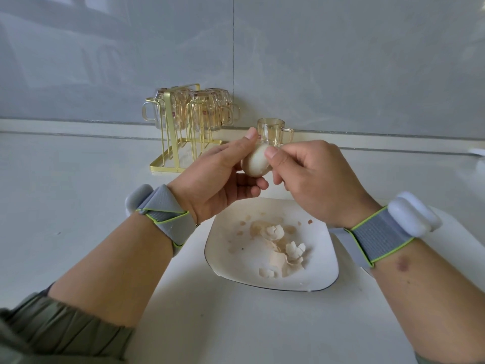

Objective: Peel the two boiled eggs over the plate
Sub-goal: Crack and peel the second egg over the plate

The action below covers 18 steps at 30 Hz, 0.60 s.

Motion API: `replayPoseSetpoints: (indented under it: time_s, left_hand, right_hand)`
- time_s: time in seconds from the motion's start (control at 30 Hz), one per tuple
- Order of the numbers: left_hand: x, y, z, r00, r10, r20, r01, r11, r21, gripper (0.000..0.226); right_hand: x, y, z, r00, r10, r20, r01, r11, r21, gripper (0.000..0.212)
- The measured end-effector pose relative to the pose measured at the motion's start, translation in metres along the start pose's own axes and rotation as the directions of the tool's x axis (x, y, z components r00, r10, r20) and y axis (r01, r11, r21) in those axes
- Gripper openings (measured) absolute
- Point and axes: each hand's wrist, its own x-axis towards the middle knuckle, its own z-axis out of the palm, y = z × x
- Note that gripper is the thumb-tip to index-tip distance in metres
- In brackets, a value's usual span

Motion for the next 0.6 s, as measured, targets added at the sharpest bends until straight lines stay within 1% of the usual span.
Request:
replayPoseSetpoints:
  time_s: [0.13, 0.23, 0.3, 0.4, 0.6]
  left_hand:
    - [-0.0029, -0.0003, 0.0020, 0.998, 0.029, 0.058, -0.030, 0.999, 0.023, 0.060]
    - [-0.0035, -0.0001, 0.0034, 0.999, 0.035, 0.039, -0.036, 0.999, 0.032, 0.066]
    - [-0.0032, -0.0001, 0.0039, 0.999, 0.027, 0.023, -0.028, 0.999, 0.034, 0.064]
    - [-0.0031, 0.0003, 0.0036, 1.000, 0.023, 0.020, -0.023, 0.999, 0.030, 0.049]
    - [-0.0017, -0.0005, 0.0021, 0.999, 0.021, 0.033, -0.022, 0.999, 0.024, 0.049]
  right_hand:
    - [-0.0005, 0.0003, 0.0005, 1.000, -0.012, -0.026, 0.013, 1.000, 0.015, 0.046]
    - [-0.0013, -0.0012, 0.0013, 0.999, -0.018, -0.028, 0.019, 1.000, 0.017, 0.047]
    - [-0.0013, 0.0002, 0.0019, 1.000, -0.024, -0.021, 0.024, 1.000, 0.007, 0.043]
    - [-0.0001, 0.0012, 0.0016, 0.999, -0.027, -0.022, 0.026, 0.999, -0.030, 0.041]
    - [0.0004, 0.0000, 0.0015, 0.998, -0.051, -0.035, 0.051, 0.999, -0.020, 0.038]
